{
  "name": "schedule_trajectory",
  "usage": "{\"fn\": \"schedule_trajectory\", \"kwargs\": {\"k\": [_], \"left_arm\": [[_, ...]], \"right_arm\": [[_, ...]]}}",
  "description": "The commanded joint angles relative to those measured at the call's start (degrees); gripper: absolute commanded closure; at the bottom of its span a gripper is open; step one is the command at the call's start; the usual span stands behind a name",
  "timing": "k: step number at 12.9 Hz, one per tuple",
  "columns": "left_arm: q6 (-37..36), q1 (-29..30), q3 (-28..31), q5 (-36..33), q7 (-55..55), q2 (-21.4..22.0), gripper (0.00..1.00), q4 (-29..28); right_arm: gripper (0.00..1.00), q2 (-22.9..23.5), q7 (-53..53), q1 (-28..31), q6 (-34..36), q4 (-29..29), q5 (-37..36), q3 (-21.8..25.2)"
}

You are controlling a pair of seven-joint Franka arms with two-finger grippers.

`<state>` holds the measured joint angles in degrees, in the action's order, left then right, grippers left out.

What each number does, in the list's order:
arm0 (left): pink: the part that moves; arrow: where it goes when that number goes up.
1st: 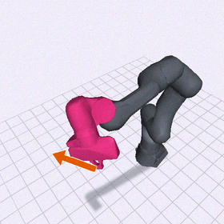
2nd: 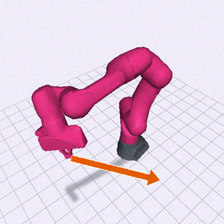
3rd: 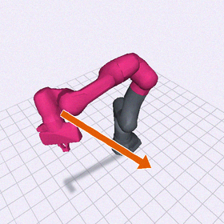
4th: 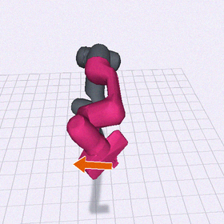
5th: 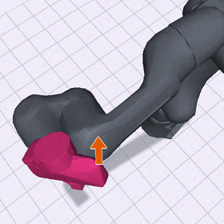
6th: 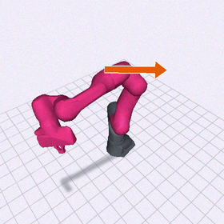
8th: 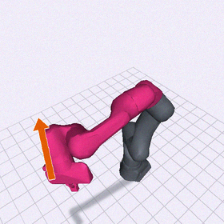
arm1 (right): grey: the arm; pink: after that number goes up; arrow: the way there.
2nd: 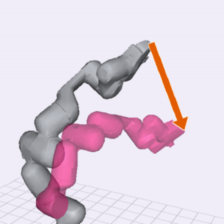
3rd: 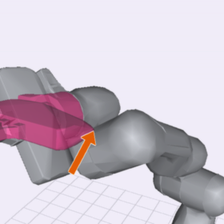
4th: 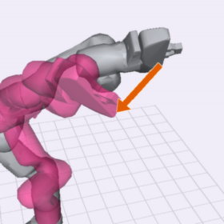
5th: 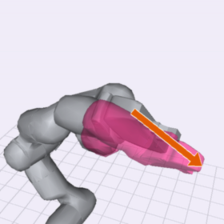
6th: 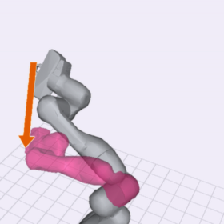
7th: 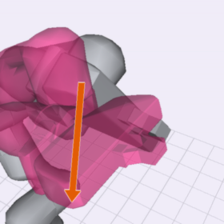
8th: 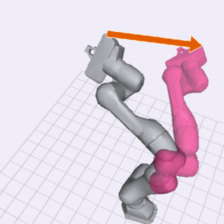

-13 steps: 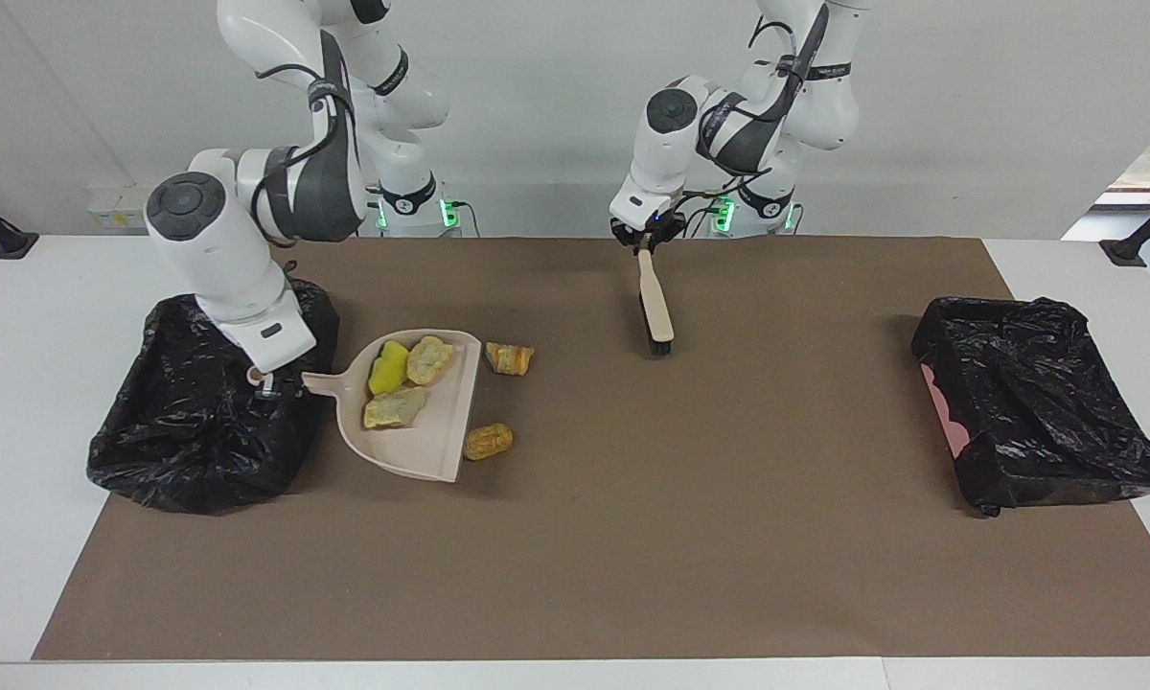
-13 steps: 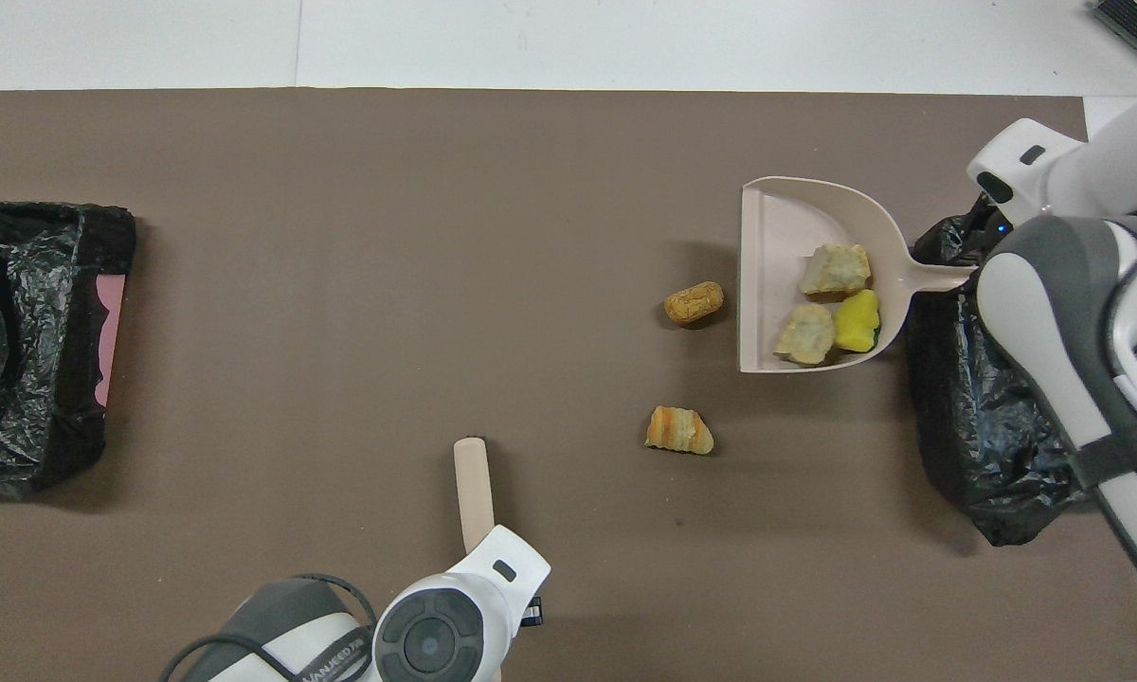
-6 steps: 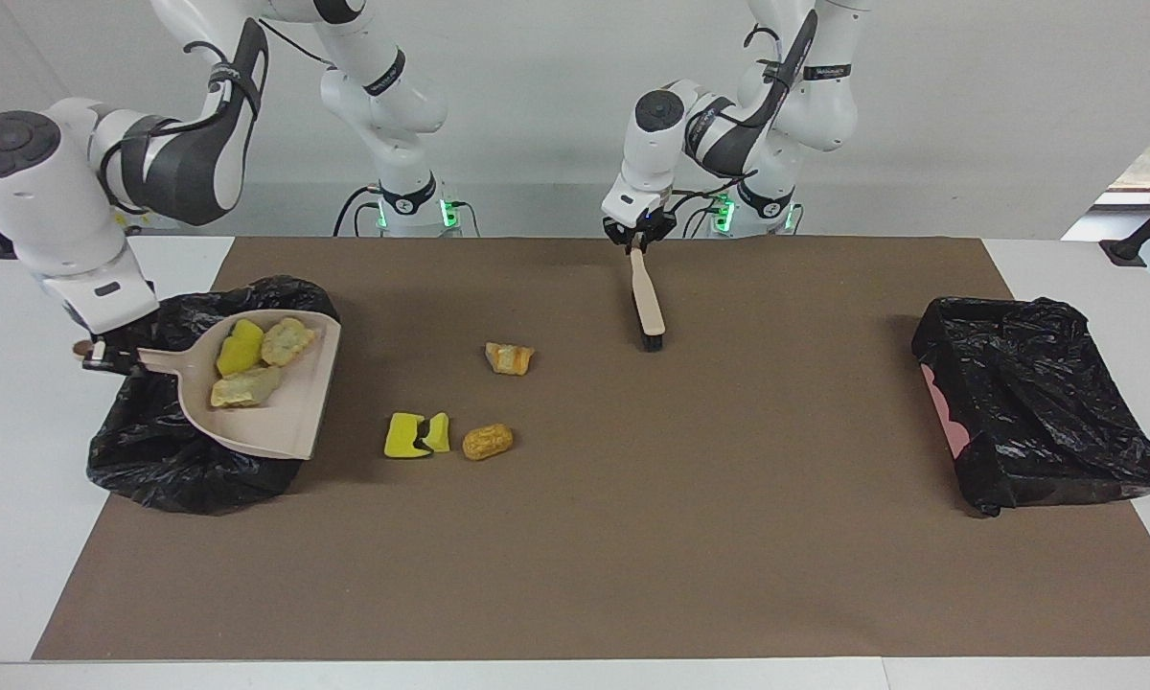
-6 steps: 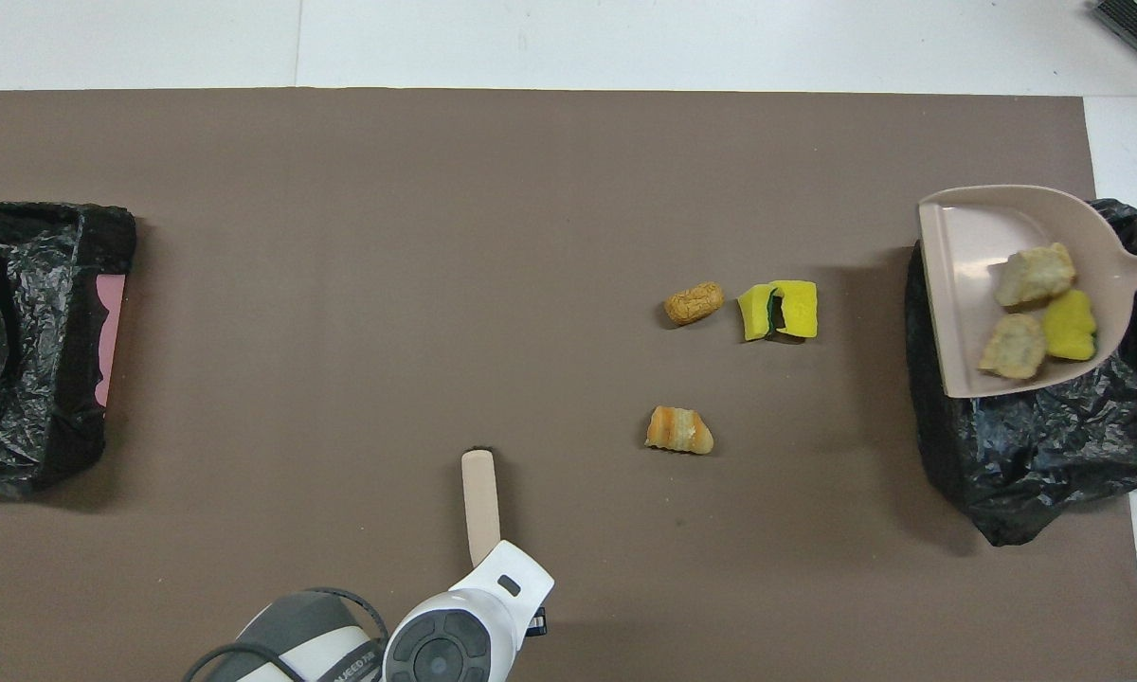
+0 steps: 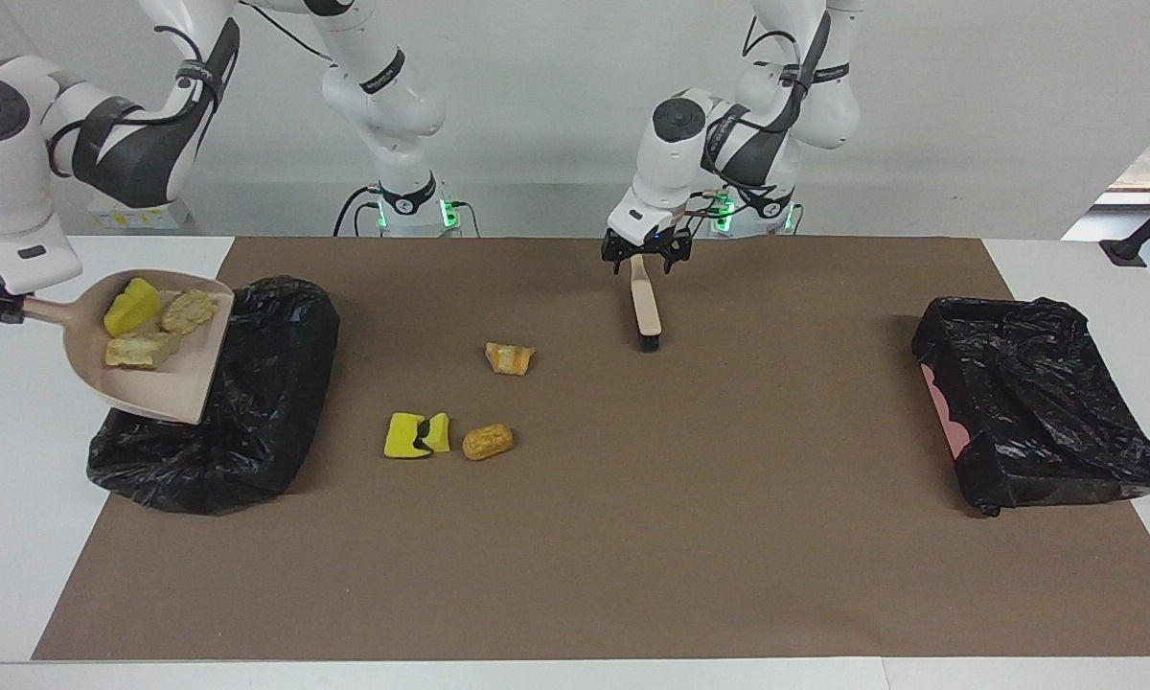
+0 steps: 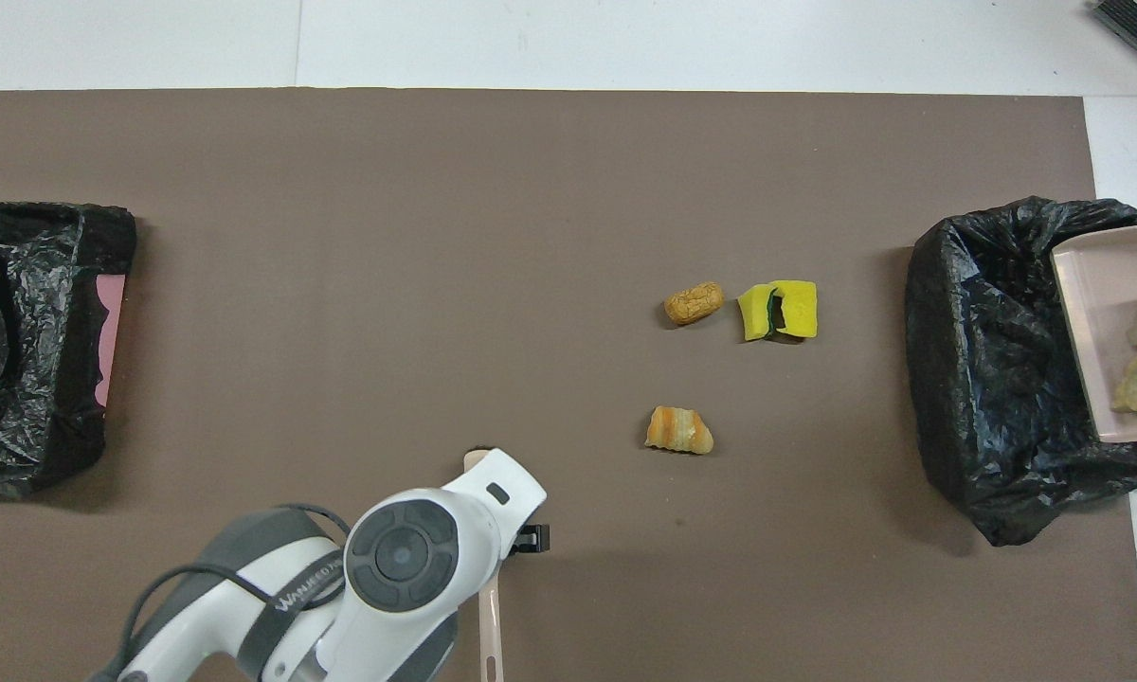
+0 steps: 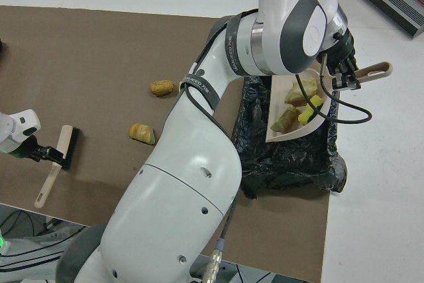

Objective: Sweep and dump trash in bin
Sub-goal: 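Tip the dustpan into the bag while the left gripper sets down the brush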

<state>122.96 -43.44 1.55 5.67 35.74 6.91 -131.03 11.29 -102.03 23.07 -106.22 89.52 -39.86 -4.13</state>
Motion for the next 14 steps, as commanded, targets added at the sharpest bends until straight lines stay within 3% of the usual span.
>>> {"fn": "schedule_trajectory", "kwargs": {"k": [1, 4, 8, 11, 14], "left_arm": [[-4.04, 6.32, -0.32, -1.97, -8.63, -2.87, 0.0, 10.68], [-11.14, 11.79, -0.23, -2.67, -18.14, -3.22, 0.0, 19.38], [-14.41, 16.88, -0.06, -6.37, -24.39, -4.8, 0.0, 27.57], [-18.88, 20.75, 0.21, -6.37, -29.92, -5.51, 0.0, 33.71], [-27.84, 25.32, 0.47, -6.46, -35.63, -5.42, 0.0, 40.57]], "right_arm": [[1.0, -5.74, 7.52, -0.74, -3.01, 8.97, -7.93, -1.06], [1.0, -12.33, 16.66, -4.87, -3.56, 19.62, -16.1, -0.97], [1.0, -12.08, 16.08, -2.78, -4.61, 17.63, -20.87, -0.53], [1.0, -12.35, 14.39, -2.94, -4.17, 15.95, -19.56, -0.7], [1.0, -12.17, 14.66, -5.31, -4.08, 15.95, -9.74, -1.23]]}}
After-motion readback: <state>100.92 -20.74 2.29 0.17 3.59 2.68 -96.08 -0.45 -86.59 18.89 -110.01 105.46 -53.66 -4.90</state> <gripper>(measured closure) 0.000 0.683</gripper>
